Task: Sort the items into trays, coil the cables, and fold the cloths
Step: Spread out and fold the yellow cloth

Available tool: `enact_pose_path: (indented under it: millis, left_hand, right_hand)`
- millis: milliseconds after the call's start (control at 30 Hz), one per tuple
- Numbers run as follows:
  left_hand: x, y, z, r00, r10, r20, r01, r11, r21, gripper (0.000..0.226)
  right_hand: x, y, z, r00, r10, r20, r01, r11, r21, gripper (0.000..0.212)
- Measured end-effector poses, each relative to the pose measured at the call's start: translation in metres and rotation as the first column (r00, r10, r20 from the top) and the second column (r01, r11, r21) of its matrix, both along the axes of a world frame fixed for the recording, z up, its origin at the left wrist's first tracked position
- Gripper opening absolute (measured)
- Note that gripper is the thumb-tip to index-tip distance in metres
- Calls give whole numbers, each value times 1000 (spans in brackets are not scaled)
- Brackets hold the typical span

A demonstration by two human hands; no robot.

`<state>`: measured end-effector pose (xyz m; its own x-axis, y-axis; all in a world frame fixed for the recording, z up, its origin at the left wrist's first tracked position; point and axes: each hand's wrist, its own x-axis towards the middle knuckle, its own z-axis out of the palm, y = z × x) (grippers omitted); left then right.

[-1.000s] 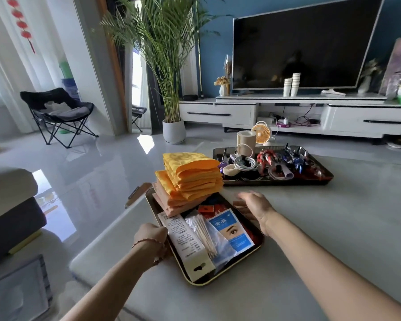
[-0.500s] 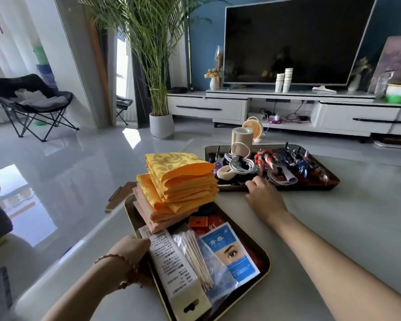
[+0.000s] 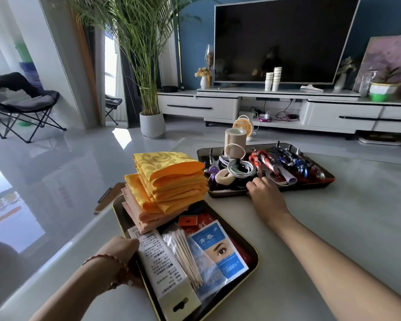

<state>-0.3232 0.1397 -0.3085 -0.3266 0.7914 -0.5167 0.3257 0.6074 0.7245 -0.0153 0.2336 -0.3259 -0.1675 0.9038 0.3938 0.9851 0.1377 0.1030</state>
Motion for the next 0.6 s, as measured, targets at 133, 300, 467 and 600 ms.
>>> enact_pose_path:
  millis: [133,300,467,600]
  left_hand:
    - [1,-1,0,1000,16,12,-16,1000,-24,17]
    - [0,4,-4,997,66,39,-65,997,-30,18]
    - [-2,0,-7,997,75,-15,-75,997,-9,18]
    - [-4,-1,-13,995,87,-40,-86,996,27,24]
  right_hand:
    - [14,-18,0,1000,8,-12,-8,1000,-27,27]
    - [36,-42,2,999,26,-32,-26,1000,-13,22]
    - [55,-74,4,996,52,-79,-51,999,9,9]
    - [67,-99,3,994,63,-86,-62,998,16,12]
